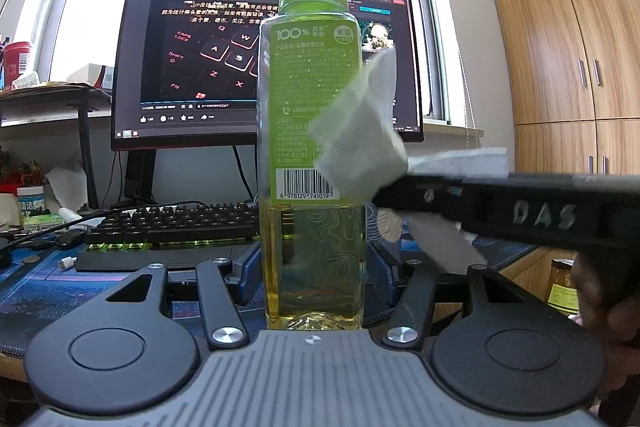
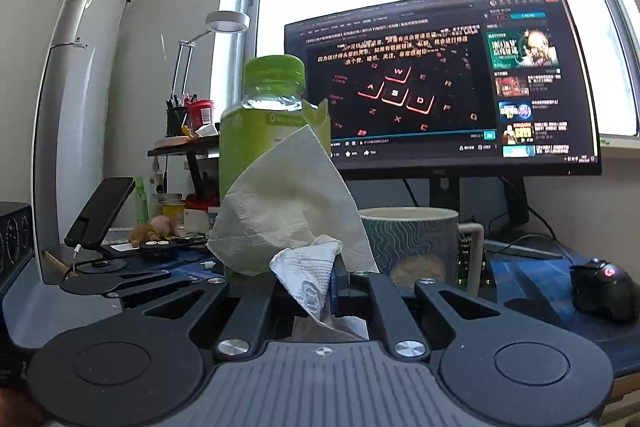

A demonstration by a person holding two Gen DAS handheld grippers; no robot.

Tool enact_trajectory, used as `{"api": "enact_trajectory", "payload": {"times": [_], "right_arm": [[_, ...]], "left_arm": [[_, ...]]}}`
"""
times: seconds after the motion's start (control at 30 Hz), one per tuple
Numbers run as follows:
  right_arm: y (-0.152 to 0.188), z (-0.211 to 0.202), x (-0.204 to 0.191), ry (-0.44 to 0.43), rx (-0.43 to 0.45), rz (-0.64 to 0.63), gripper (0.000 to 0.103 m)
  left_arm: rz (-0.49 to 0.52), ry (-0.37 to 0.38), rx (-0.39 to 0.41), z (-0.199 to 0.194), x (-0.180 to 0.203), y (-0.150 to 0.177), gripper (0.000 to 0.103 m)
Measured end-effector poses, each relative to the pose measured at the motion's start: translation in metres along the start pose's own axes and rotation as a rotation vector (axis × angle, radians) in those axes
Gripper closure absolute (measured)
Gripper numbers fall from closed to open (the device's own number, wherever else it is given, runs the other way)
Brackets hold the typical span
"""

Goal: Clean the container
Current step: 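Wipe the tissue down the bottle side beside the barcode, right gripper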

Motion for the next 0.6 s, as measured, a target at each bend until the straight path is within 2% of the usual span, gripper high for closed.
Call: {"api": "enact_trajectory", "payload": {"times": [0.27,0.6], "right_arm": [[-0.0111,-0.0101,-0.0096,-0.016,0.059,-0.013,0.094],[-0.0042,-0.0030,-0.0025,0.000,0.027,0.006,0.095]], "left_arm": [[-0.003,0.000,0.000,-0.0002,-0.0002,0.0004,0.044],[-0.003,0.000,0.002,-0.0005,-0.0001,0.0007,0.044]]}}
Point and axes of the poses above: each gripper's, at about its wrist camera, not at the fingertips, and z roughly the way its jaws point, x to its right, y to its underside, the point moved 1 cm from there along z, roughly the way its jaws point, and after that the axes turned 4 degrees about y, right-handed, at the moved point
